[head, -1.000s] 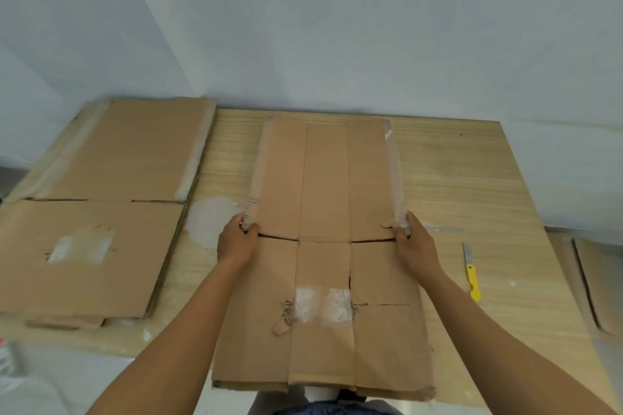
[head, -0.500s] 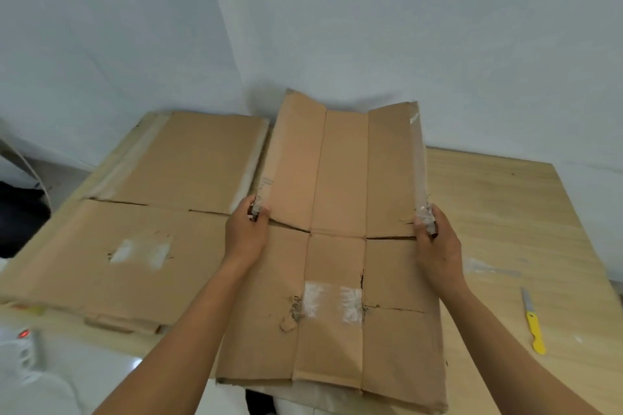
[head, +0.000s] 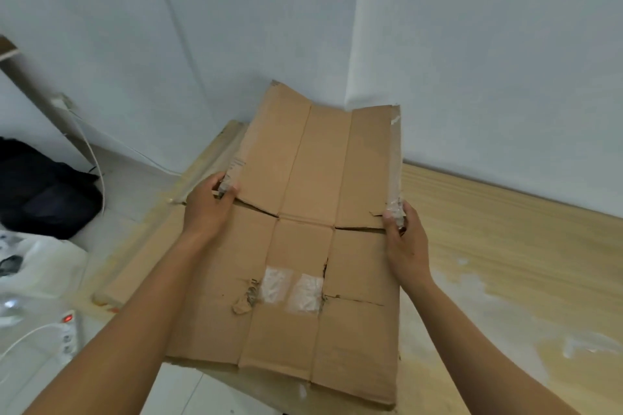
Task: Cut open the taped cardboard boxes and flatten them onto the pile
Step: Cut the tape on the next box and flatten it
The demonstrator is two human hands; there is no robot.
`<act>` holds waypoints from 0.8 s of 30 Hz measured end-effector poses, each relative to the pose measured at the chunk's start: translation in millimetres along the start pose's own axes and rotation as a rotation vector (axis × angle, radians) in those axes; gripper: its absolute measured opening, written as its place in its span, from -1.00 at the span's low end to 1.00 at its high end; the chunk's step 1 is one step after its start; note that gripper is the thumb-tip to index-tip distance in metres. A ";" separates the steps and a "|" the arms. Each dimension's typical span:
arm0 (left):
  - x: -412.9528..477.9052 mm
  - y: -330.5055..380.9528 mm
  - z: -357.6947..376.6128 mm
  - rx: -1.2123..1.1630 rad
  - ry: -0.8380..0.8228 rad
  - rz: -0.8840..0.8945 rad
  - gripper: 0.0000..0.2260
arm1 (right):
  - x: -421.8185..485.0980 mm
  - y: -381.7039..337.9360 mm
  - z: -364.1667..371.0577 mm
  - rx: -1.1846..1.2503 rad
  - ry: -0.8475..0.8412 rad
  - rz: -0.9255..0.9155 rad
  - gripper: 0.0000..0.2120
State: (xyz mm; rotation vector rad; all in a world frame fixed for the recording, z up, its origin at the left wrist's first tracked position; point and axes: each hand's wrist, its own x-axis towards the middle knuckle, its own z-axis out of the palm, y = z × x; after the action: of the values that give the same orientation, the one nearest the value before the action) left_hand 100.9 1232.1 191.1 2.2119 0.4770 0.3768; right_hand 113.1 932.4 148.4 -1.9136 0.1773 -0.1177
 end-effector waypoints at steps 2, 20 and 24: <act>16.0 -21.8 -14.0 0.021 -0.004 -0.011 -0.67 | 0.4 -2.9 29.0 -0.008 -0.022 0.012 -0.58; 86.7 -118.5 1.4 0.291 -0.127 -0.101 -0.56 | 10.5 19.2 96.3 -0.496 -0.260 0.138 -0.43; 71.4 -107.1 20.6 0.472 -0.167 0.149 -0.56 | 4.8 15.2 100.9 -0.792 -0.219 -0.101 -0.45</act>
State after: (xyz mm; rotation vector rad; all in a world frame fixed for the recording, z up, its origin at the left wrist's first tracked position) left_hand 150.1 1314.2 102.6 2.7204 0.3339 0.1633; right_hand 133.8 1019.7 99.5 -2.7063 -0.0341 0.1168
